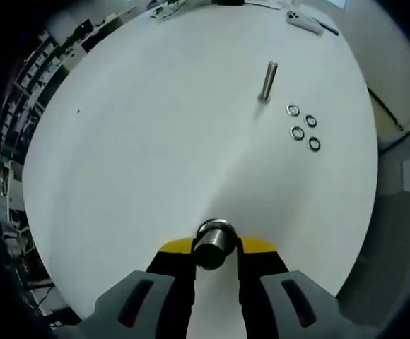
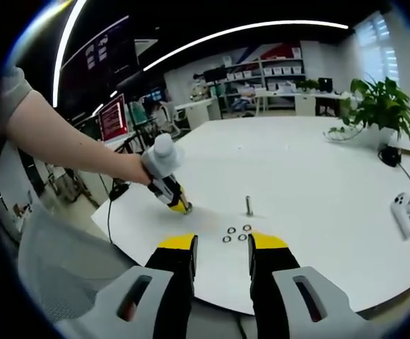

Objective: Place the washer onto the threaded stud by aligning its center hole with the stud, sliding it down to the base, and recovering from edge contact or off-axis alignment until the washer reaches the visible bottom stop.

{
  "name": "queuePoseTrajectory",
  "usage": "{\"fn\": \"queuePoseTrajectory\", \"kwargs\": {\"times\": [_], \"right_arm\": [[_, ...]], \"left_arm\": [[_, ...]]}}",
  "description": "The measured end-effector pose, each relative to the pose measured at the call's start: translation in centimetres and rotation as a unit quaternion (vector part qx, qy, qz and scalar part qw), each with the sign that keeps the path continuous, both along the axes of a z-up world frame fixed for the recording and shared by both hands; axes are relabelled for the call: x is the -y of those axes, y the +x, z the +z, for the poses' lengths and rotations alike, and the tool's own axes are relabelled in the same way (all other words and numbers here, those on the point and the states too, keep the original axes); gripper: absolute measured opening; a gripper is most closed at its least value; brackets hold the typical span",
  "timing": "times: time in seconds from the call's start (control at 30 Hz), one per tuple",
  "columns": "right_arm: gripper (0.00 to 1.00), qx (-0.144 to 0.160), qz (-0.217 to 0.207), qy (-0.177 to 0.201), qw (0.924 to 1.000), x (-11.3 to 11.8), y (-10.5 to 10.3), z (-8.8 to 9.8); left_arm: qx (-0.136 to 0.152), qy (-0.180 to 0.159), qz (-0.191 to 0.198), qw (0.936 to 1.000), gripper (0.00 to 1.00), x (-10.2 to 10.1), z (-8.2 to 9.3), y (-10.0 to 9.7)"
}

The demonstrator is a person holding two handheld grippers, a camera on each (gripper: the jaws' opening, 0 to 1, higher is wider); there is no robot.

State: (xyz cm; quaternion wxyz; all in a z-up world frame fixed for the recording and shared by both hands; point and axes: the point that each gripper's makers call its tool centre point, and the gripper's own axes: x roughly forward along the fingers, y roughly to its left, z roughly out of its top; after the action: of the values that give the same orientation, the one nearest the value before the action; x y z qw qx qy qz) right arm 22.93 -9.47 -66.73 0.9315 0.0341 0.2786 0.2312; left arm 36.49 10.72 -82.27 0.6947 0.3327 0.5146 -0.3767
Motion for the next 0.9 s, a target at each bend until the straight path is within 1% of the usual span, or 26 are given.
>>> {"fn": "queuePoseTrajectory", "kwargs": {"times": [0.13, 0.27, 0.37, 0.4, 0.43, 0.47, 0.53, 0.6, 0.67, 0.73, 0.8, 0.83, 0.9], "right_arm": [[0.31, 0.0, 0.005, -0.003, 1.0, -0.1, -0.1, 0.0], [0.31, -0.003, 0.005, -0.004, 1.0, -0.1, -0.1, -0.2], [0.31, -0.006, 0.011, -0.005, 0.9999, -0.3, -0.2, -0.3], [0.31, -0.007, 0.014, -0.006, 0.9999, -0.4, -0.2, -0.3], [0.31, -0.007, 0.017, -0.007, 0.9998, -0.5, -0.2, -0.3], [0.31, -0.007, 0.019, -0.008, 0.9998, -0.6, -0.3, -0.4], [0.31, -0.008, 0.021, -0.007, 0.9997, -0.6, -0.3, -0.4], [0.31, -0.009, 0.023, -0.007, 0.9997, -0.7, -0.3, -0.4], [0.31, -0.01, 0.028, -0.007, 0.9995, -0.9, -0.4, -0.4], [0.31, -0.01, 0.032, -0.009, 0.9994, -1.0, -0.4, -0.5], [0.31, -0.01, 0.036, -0.009, 0.9993, -1.2, -0.5, -0.5], [0.31, -0.011, 0.037, -0.009, 0.9992, -1.2, -0.5, -0.5], [0.31, -0.011, 0.038, -0.008, 0.9992, -1.2, -0.5, -0.4]], "left_arm": [[0.004, -0.021, 0.016, 0.9996, 0.22, 0.1, 0.2, 0.2], [0.016, -0.03, 0.025, 0.9991, 0.26, -0.2, 0.8, 0.2], [0.032, -0.047, 0.035, 0.9978, 0.27, -0.4, 1.7, 0.2], [0.039, -0.051, 0.045, 0.9969, 0.3, -0.6, 2.0, 0.2], [0.048, -0.068, 0.059, 0.9948, 0.32, -0.4, 2.6, 0.2], [0.049, -0.074, 0.065, 0.9939, 0.34, -0.6, 2.9, 0.0], [0.052, -0.083, 0.067, 0.9929, 0.32, -1.2, 3.6, -0.5], [0.069, -0.09, 0.072, 0.9909, 0.32, -1.8, 4.3, -0.9], [0.084, -0.108, 0.091, 0.9865, 0.32, -2.2, 5.2, -1.0], [0.091, -0.139, 0.123, 0.9784, 0.32, -2.7, 6.1, -1.5], [0.1, -0.154, 0.143, 0.9724, 0.33, -3.6, 7.0, -2.2], [0.105, -0.158, 0.147, 0.9708, 0.33, -4.0, 7.2, -2.4], [0.118, -0.175, 0.165, 0.9633, 0.33, -4.9, 8.0, -3.0]]}}
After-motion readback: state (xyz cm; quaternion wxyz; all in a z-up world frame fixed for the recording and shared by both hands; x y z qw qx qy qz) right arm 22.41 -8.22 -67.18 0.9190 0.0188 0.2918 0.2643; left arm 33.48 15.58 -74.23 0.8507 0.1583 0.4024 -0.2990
